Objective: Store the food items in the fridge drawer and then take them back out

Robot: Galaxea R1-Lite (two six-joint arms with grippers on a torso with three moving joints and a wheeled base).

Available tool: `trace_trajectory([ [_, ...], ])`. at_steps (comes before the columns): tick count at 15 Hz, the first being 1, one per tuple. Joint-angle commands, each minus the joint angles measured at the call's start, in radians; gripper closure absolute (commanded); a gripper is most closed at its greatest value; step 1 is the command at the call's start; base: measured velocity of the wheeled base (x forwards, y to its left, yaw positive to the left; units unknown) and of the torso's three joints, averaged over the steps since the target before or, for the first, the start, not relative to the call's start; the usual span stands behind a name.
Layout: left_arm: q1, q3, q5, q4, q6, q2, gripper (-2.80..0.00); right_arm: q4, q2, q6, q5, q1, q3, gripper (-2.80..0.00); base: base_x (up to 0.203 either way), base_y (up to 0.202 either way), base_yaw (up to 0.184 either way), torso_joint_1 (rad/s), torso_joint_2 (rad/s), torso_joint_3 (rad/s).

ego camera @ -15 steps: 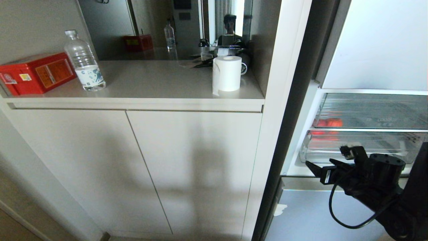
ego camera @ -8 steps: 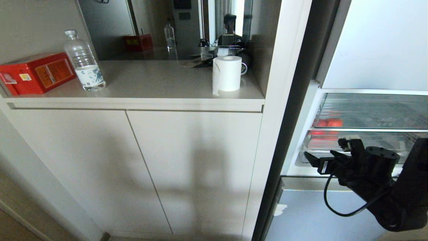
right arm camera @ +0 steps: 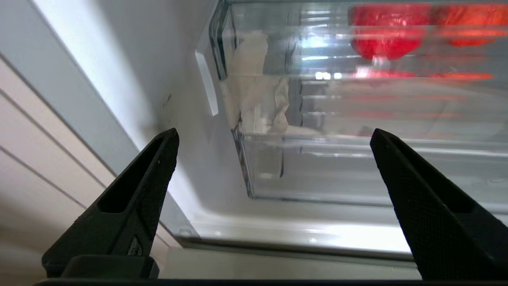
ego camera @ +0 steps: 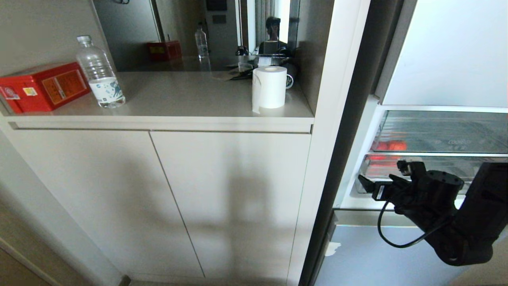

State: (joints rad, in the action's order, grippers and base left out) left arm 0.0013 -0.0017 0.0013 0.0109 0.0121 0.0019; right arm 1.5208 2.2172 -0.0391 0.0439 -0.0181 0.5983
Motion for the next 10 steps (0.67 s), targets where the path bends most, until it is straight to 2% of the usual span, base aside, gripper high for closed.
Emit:
trace_trajectory([
  [1,0.000,0.000,0.000,0.000,0.000,0.000,0.00,0.009,0.004,-0.005,0.001,0.000,0.021,-2.80,0.000,0.000,0.000,0.000,0.00,0.000],
  [10,0.000,0.000,0.000,0.000,0.000,0.000,0.00,0.009,0.002,-0.005,-0.015,0.000,0.038,-2.80,0.000,0.000,0.000,0.000,0.00,0.000],
])
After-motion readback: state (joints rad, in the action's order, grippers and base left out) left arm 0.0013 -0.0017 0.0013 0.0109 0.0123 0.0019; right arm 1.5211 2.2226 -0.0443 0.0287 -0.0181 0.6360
